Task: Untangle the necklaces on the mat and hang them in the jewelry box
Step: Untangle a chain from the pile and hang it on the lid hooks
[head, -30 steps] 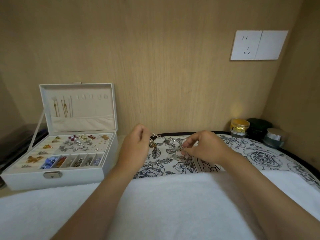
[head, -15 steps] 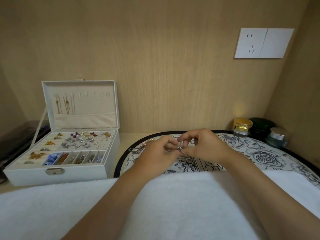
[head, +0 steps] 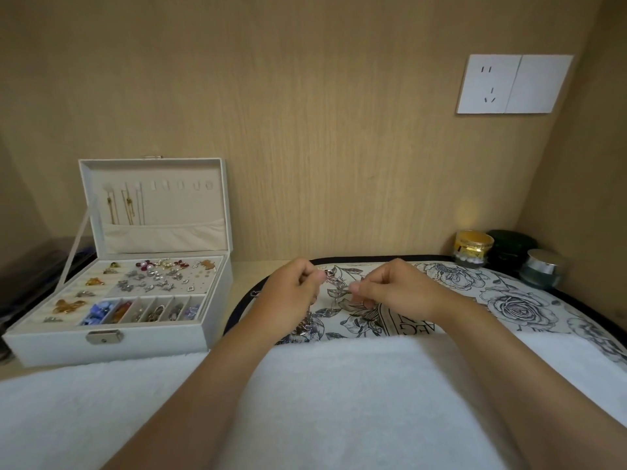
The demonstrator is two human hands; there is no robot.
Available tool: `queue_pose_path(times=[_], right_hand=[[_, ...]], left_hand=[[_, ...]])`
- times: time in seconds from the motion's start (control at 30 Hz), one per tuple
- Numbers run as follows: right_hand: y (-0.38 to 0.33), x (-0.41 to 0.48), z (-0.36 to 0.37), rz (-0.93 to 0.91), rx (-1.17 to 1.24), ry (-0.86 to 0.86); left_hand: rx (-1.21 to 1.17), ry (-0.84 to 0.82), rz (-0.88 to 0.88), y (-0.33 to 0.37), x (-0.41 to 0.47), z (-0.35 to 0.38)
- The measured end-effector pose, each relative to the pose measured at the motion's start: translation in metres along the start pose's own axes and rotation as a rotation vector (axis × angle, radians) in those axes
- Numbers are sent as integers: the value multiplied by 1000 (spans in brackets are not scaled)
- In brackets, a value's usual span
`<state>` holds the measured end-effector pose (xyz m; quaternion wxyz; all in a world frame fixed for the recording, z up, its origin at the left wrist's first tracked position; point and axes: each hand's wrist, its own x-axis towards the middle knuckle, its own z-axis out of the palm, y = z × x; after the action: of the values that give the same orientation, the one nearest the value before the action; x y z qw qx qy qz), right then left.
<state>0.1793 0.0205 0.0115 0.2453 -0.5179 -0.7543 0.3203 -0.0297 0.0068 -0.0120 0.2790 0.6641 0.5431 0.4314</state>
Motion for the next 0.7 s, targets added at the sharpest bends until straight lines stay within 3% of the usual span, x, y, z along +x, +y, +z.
queue_pose_path(times=[0.1, 0.2, 0.37, 0.53, 0.63, 0.7], right_hand=[[-1, -1, -1, 47, 28, 5], [4, 2, -1, 64, -101, -14], [13, 8, 0, 92, -193, -29], [15, 7, -3, 81, -191, 15], [17, 5, -5, 79, -222, 8], [20, 5, -7, 90, -222, 3]], left_hand=[[-190, 32, -122, 1, 2, -2], [-415, 31, -179, 0, 5, -2], [-482, 111, -137, 9, 5, -10], [-304, 308, -11, 0, 9, -22], [-204, 349, 19, -5, 9, -27], [-1, 336, 32, -6, 6, -31]])
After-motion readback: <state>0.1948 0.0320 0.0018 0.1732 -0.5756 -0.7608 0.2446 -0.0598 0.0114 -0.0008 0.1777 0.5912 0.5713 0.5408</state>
